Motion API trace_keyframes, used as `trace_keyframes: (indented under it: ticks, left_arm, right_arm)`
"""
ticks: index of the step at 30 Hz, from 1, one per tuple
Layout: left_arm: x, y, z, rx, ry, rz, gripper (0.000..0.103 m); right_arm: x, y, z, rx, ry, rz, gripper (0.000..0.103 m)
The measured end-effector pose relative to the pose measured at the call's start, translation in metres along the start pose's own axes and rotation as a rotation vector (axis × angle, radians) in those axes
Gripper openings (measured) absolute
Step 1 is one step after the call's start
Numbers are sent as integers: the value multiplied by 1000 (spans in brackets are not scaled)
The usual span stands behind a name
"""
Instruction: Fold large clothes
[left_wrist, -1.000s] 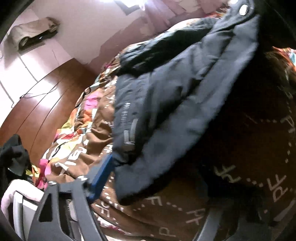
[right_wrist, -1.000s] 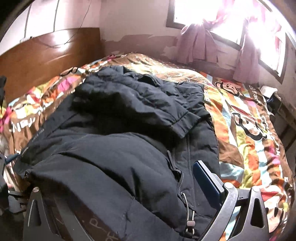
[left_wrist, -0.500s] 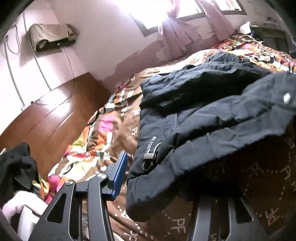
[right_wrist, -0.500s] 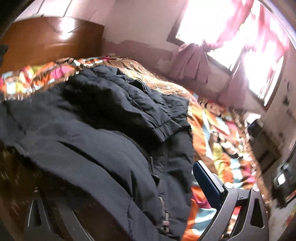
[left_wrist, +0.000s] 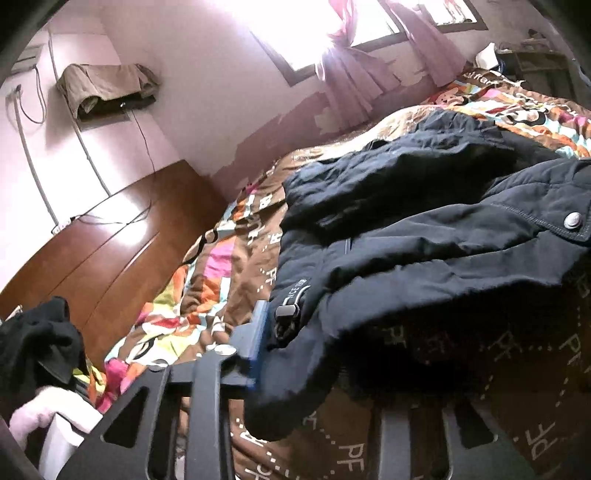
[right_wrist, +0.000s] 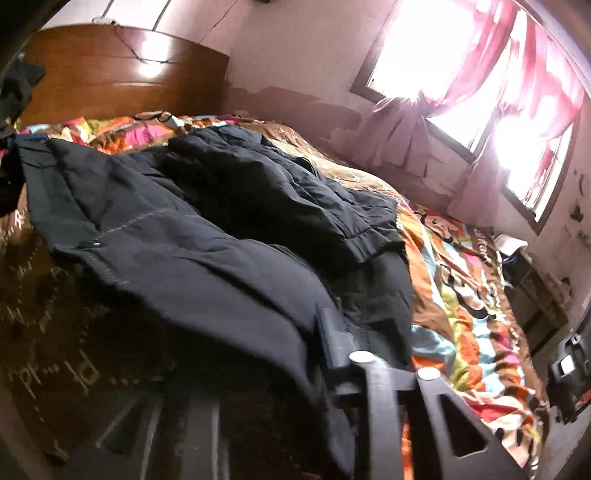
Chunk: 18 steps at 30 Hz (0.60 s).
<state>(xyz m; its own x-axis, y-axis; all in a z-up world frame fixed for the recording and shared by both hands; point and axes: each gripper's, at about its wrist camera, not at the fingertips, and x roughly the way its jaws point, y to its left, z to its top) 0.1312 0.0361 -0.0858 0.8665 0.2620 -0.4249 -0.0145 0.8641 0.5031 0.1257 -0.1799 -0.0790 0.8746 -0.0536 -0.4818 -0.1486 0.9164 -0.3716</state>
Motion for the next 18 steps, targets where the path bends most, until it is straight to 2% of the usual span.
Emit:
trace_keyframes:
  ticks: [2, 5, 10, 15, 18]
  left_arm:
    - [-3, 4, 5, -21, -16, -15, 18]
    - [-13, 17, 14, -75, -61, -41, 15]
    - [-35, 42, 33, -147, -124, -49, 15]
    - [-64, 65, 52, -191, -194, -64, 15]
    - [-87, 71, 57, -182, -251, -44, 15]
  right_arm:
    - [-2, -2, 2, 29, -7, 13, 12]
    - [-14, -8, 8, 72, -53, 8, 8]
    - [-48, -22, 26, 127, -168, 0, 7]
    - [-77, -46, 46, 213, -243, 74, 7]
    - [-98, -52, 54, 228, -286, 83, 7]
